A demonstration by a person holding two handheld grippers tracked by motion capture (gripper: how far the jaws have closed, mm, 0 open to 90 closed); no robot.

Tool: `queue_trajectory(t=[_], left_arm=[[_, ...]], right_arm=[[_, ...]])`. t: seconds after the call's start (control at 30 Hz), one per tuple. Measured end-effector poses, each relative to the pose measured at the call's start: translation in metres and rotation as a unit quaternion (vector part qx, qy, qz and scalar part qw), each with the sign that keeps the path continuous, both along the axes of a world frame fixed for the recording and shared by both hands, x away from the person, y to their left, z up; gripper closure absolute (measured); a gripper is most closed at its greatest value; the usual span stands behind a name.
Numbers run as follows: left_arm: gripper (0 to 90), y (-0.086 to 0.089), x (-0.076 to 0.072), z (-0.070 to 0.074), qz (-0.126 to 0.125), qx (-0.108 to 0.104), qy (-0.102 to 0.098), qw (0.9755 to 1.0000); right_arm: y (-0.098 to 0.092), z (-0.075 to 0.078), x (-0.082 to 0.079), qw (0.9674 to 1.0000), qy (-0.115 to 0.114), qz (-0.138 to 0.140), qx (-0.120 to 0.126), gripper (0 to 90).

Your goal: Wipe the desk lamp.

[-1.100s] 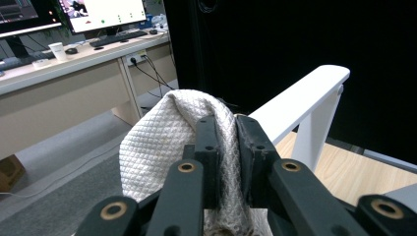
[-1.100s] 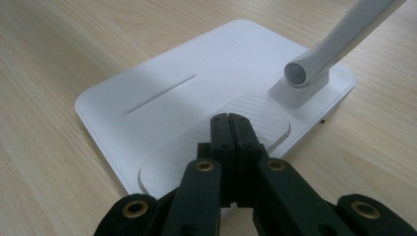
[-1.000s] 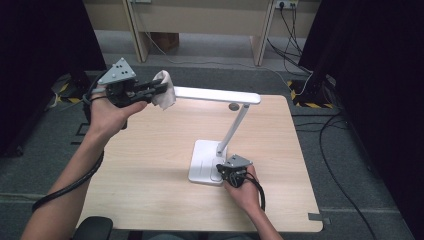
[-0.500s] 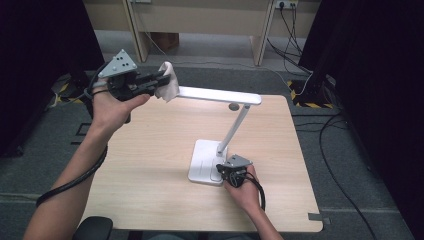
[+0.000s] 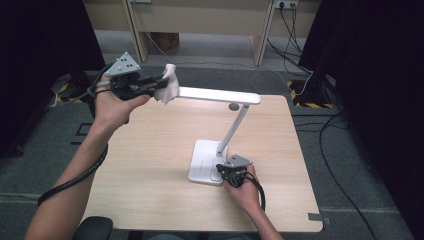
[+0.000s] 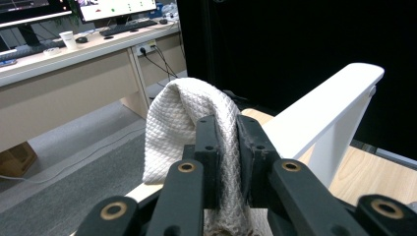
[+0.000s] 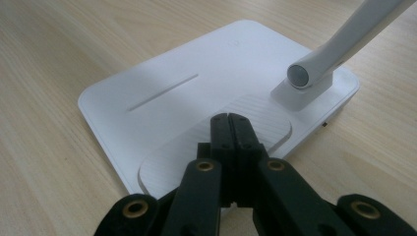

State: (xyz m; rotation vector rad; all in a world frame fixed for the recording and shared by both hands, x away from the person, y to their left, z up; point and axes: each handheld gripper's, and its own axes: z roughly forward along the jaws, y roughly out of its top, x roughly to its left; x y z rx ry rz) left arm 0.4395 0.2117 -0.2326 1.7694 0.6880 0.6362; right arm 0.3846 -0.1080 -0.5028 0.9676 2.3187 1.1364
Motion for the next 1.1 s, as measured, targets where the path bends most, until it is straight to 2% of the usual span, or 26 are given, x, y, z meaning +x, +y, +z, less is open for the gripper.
queue_trajectory(t=[0.13,0.27,0.4,0.63,0.77,0.9,1.1], left_arm=[[80.3,0.004,0.001,-0.003,0.009,0.016,0.006,0.9998],[80.1,0.006,0.0,-0.009,0.007,0.011,0.011,0.9999],[80.1,0.005,-0.005,-0.014,0.017,0.004,0.003,0.9998],[79.9,0.005,-0.011,-0.017,0.027,0.01,-0.014,0.9995],[79.9,0.007,-0.012,-0.019,0.031,0.004,-0.015,0.9994],[79.9,0.009,-0.014,-0.022,0.031,-0.002,-0.022,0.9993],[79.9,0.001,-0.02,-0.023,0.026,-0.004,-0.034,0.9991]], right_arm=[[0.0,0.0,0.0,1.0,0.0,0.0,0.0,90.0],[0.0,0.0,0.0,1.0,0.001,0.0,0.0,90.0],[0.0,0.0,0.0,1.0,0.001,0.0,0.0,90.0],[0.0,0.0,0.0,1.0,-0.001,0.0,0.001,90.0],[0.0,0.0,0.0,1.0,0.0,0.0,0.0,90.0],[0.0,0.0,0.0,1.0,-0.001,0.0,0.001,90.0],[0.0,0.0,0.0,1.0,0.0,0.0,0.0,90.0]])
